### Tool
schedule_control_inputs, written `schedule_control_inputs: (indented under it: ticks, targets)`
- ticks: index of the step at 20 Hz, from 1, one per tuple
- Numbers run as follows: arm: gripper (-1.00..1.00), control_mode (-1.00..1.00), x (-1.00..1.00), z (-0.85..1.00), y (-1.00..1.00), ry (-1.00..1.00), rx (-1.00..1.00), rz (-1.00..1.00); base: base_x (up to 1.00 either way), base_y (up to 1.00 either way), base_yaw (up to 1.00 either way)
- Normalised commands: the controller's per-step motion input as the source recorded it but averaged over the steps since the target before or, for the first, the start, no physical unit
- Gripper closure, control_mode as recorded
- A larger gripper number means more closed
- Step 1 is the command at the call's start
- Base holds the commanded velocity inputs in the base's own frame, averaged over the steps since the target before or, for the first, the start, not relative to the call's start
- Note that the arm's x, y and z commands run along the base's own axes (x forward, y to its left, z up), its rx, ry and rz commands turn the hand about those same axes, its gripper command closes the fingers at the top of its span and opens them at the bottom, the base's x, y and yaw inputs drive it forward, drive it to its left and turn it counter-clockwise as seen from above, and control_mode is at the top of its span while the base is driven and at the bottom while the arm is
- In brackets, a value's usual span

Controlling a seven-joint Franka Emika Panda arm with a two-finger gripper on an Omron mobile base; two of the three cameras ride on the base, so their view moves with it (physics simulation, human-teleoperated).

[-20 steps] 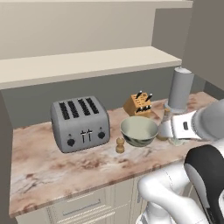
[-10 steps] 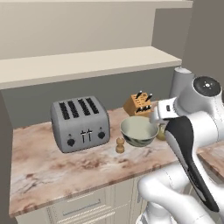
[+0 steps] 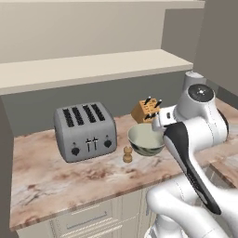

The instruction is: Retrieve the bottle and the shaker from the cabinet and place them next to the mixing bowl on the counter. Then add garlic from the fridge to the mixing bowl.

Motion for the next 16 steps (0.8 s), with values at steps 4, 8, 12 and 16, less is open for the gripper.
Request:
schedule_control_inputs:
  ticks: [4,8,12,16]
  targets:
    - [1.00,-1.00,0.58,-0.27,-0.01,0.10,0.00,0.00,0.00,0.00,0.00]
    - [1.00,-1.00,0.65,-0.37,-0.07,0.12,0.00,0.00,0.00,0.00,0.00]
    - [1.00,-1.00,0.65,-0.38,-0.06,0.11,0.00,0.00,0.00,0.00,0.00]
    - [1.00,-1.00,0.66,-0.42,-0.03,0.09,0.00,0.00,0.00,0.00,0.00]
